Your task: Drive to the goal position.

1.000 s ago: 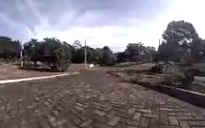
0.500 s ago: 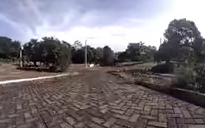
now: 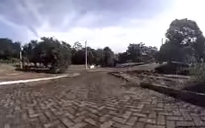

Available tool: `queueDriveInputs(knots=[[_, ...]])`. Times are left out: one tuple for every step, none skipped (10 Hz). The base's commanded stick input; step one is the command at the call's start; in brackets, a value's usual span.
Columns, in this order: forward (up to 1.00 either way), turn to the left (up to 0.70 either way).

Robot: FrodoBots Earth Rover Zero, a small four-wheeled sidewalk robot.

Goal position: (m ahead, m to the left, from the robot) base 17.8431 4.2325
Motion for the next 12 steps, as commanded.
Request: queueDriveInputs(knots=[[1.00, 0.00], [1.00, 0.00], [1.00, 0.00], [1.00, 0.00], [1.00, 0.00], [1.00, 0.00], [1.00, 0.00], [1.00, 0.00], [1.00, 0.00], [1.00, 0.00], [1.00, 0.00], [1.00, 0.00]])
